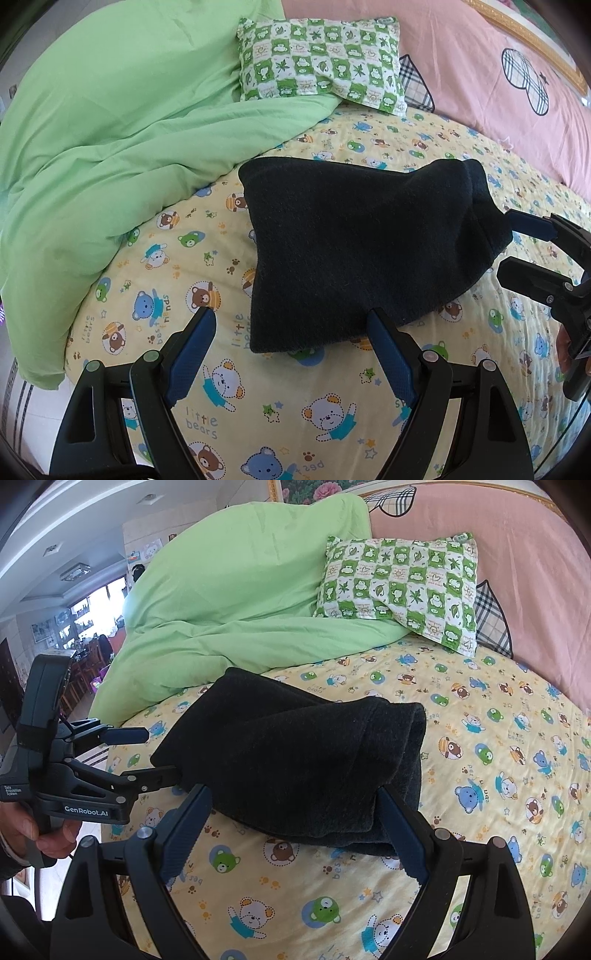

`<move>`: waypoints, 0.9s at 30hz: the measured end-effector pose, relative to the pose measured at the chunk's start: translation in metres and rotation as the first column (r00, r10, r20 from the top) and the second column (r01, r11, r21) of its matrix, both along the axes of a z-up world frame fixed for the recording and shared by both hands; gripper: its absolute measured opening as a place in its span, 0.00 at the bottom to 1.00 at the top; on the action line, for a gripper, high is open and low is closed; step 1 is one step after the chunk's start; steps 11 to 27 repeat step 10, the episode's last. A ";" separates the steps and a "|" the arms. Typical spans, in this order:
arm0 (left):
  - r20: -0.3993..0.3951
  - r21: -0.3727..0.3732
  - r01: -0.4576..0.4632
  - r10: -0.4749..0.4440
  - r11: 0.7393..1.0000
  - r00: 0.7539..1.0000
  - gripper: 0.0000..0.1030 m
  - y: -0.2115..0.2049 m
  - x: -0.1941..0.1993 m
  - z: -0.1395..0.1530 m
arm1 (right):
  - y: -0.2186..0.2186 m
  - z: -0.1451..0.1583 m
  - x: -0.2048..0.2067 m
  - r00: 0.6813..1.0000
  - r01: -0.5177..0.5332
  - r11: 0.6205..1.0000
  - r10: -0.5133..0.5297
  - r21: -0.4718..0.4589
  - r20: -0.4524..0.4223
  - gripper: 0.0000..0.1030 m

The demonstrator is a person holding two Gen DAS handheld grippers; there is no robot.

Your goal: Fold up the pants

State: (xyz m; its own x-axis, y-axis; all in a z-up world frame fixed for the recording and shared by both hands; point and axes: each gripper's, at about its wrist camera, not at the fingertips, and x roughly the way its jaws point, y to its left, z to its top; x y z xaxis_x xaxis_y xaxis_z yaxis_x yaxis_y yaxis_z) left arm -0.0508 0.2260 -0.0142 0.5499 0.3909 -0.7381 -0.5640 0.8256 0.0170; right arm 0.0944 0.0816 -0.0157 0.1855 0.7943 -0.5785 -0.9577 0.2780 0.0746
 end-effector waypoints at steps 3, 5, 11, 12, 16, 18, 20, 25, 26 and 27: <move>-0.001 0.002 -0.001 0.001 1.000 1.000 0.82 0.000 0.000 0.000 | 0.000 0.000 0.000 1.000 0.000 1.000 0.000 -0.002 0.000 0.88; -0.002 0.003 -0.003 0.003 1.000 1.000 0.82 -0.001 0.000 0.001 | 0.000 0.001 0.000 1.000 0.001 1.000 -0.001 -0.002 -0.002 0.88; -0.010 -0.001 -0.008 0.008 1.000 1.000 0.82 0.001 0.000 -0.001 | 0.000 0.001 0.001 1.000 0.006 1.000 -0.006 0.002 -0.014 0.88; -0.010 -0.001 -0.008 0.008 1.000 1.000 0.82 0.001 0.000 -0.001 | 0.000 0.001 0.001 1.000 0.006 1.000 -0.006 0.002 -0.014 0.88; -0.010 -0.001 -0.008 0.008 1.000 1.000 0.82 0.001 0.000 -0.001 | 0.000 0.001 0.001 1.000 0.006 1.000 -0.006 0.002 -0.014 0.88; -0.010 -0.001 -0.008 0.008 1.000 1.000 0.82 0.001 0.000 -0.001 | 0.000 0.001 0.001 1.000 0.006 1.000 -0.006 0.002 -0.014 0.88; -0.010 -0.001 -0.008 0.008 1.000 1.000 0.82 0.001 0.000 -0.001 | 0.000 0.001 0.001 1.000 0.006 1.000 -0.006 0.002 -0.014 0.88; -0.010 -0.001 -0.008 0.008 1.000 1.000 0.82 0.001 0.000 -0.001 | 0.000 0.001 0.001 1.000 0.006 1.000 -0.006 0.002 -0.014 0.88; -0.010 -0.001 -0.008 0.008 1.000 1.000 0.82 0.001 0.000 -0.001 | 0.000 0.001 0.001 1.000 0.006 1.000 -0.006 0.002 -0.014 0.88; -0.010 -0.001 -0.008 0.008 1.000 1.000 0.82 0.001 0.000 -0.001 | 0.000 0.001 0.001 1.000 0.006 1.000 -0.006 0.002 -0.014 0.88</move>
